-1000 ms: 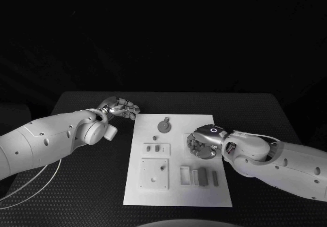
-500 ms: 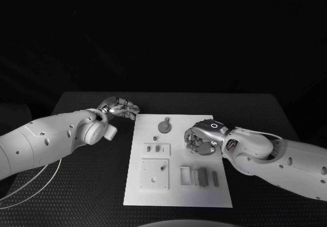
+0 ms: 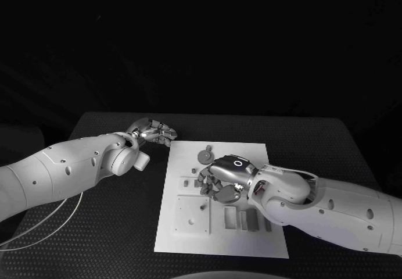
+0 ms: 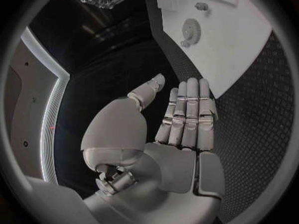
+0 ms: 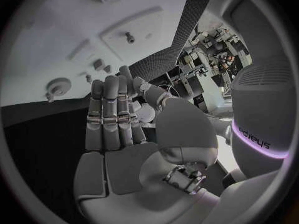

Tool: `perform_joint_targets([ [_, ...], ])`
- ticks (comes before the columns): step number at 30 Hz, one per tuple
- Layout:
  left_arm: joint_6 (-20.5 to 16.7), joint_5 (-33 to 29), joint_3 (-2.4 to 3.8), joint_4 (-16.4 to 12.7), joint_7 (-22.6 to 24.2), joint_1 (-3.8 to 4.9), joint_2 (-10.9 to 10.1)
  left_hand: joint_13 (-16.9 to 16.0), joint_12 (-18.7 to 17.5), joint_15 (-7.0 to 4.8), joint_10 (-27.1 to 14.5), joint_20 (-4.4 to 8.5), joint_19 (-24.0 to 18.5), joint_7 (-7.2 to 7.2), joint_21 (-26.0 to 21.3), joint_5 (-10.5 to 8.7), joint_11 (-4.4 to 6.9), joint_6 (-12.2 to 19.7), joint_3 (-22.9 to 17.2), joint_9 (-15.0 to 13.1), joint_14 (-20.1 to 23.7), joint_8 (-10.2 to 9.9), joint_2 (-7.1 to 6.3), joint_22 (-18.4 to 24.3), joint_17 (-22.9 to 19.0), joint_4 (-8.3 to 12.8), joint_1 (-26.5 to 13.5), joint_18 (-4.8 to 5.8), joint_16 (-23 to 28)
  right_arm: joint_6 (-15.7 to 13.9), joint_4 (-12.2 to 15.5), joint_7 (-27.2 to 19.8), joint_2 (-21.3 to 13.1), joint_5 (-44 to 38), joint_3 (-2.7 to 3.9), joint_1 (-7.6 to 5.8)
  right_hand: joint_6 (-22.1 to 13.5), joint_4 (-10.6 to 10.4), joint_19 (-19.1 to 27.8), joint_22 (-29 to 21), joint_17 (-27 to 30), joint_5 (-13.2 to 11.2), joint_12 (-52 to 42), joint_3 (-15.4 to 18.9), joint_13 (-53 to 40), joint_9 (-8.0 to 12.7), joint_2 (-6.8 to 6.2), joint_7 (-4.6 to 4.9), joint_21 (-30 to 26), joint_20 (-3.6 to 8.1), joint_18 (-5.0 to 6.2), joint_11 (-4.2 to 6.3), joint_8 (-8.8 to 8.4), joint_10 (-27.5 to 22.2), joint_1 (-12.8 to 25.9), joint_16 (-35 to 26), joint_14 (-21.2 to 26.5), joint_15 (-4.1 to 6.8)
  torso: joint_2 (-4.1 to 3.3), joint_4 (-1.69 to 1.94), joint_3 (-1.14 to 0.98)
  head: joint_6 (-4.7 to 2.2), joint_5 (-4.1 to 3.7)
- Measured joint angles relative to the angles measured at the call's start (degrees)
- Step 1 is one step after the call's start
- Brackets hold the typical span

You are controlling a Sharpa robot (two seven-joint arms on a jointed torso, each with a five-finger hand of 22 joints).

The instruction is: Assemble the parts on the task board

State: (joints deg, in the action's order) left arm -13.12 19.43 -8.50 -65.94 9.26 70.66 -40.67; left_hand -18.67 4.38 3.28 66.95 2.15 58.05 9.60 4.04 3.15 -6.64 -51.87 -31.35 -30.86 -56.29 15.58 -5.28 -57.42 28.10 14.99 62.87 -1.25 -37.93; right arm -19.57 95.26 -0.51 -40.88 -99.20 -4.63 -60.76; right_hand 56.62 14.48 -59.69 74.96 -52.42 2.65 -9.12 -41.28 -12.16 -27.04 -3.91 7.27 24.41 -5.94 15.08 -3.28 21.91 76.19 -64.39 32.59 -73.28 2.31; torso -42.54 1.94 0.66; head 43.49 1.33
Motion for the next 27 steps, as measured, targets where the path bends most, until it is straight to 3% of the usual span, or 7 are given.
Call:
perform_joint_targets([
  [4, 0.01, -0.07, 0.0, 0.01, 0.0, 0.0, 0.22, 0.0, 0.0, 0.0, 0.0, 0.0, 0.0, 0.0, 0.0, 0.0, 0.0, 0.0, 0.0, 0.0, 0.0, 0.0, 0.0, 0.0, 0.05, 0.0, 0.0, 0.0, 0.0, 0.1, -0.27, -0.5, 1.48, -0.17, -0.88, 0.58, 0.0, 0.15, 0.0, 0.0, -0.01, 0.0, 0.0, -0.15, -0.09, 0.0, 0.06, 0.0, 0.0, 0.0, 0.0, 0.0, 0.0, 0.0, 0.06, 0.0, 0.0, -0.01, -0.06, 0.03, 0.03, 0.03, 0.29],
  [7, 0.02, -0.14, 0.0, 0.01, 0.01, 0.0, 0.44, 0.0, 0.0, 0.0, 0.0, 0.0, 0.0, 0.0, 0.0, 0.0, 0.0, 0.0, 0.0, 0.04, 0.0, 0.0, 0.0, 0.0, 0.05, 0.0, 0.0, 0.0, 0.0, 0.26, -0.68, -0.8, 2.59, -0.68, -1.99, 0.8, -0.02, 0.15, 0.0, 0.0, -0.01, 0.0, 0.0, -0.15, -0.09, 0.0, 0.06, -0.02, 0.0, 0.0, -0.01, 0.0, -0.01, 0.0, 0.06, 0.0, 0.0, -0.01, -0.08, 0.04, 0.07, 0.06, 0.44],
  [15, 0.06, -0.23, 0.0, -0.16, 0.01, 0.0, 0.6, 0.01, 0.0, 0.0, 0.0, 0.0, 0.0, 0.0, 0.0, 0.0, 0.0, 0.0, 0.0, 0.05, 0.0, 0.0, 0.0, 0.0, 0.1, 0.0, 0.0, 0.0, 0.0, 1.17, -2.37, -1.47, 4.92, -2.11, -4.1, 2.19, 0.06, 0.15, 0.01, -0.01, -0.01, 0.0, 0.0, -0.15, -0.17, 0.0, 0.05, 0.05, 0.14, 0.0, -0.01, 0.0, -0.13, 0.0, 0.07, 0.0, 0.0, -0.02, -0.09, 0.04, 0.1, 0.3, 0.91],
  [27, 0.2, -0.28, 0.0, -0.38, 0.01, 0.0, 0.4, 0.02, 0.0, 0.0, 0.0, 0.0, 0.0, 0.0, 0.0, 0.0, 0.0, 0.0, 0.0, 0.05, 0.0, 0.0, 0.0, 0.04, 0.18, 0.0, 0.0, 0.0, 0.23, 1.7, -3.54, -1.95, 6.4, -4.19, -4.41, 3.67, 0.07, 0.39, 0.01, -0.02, -0.06, -0.01, 0.0, -0.23, -0.26, 0.0, -0.01, 0.04, 0.31, -0.01, -0.02, 0.0, -0.3, 0.0, 0.12, 0.0, 0.0, -0.03, -0.14, -0.09, -0.08, 0.77, 1.42],
])
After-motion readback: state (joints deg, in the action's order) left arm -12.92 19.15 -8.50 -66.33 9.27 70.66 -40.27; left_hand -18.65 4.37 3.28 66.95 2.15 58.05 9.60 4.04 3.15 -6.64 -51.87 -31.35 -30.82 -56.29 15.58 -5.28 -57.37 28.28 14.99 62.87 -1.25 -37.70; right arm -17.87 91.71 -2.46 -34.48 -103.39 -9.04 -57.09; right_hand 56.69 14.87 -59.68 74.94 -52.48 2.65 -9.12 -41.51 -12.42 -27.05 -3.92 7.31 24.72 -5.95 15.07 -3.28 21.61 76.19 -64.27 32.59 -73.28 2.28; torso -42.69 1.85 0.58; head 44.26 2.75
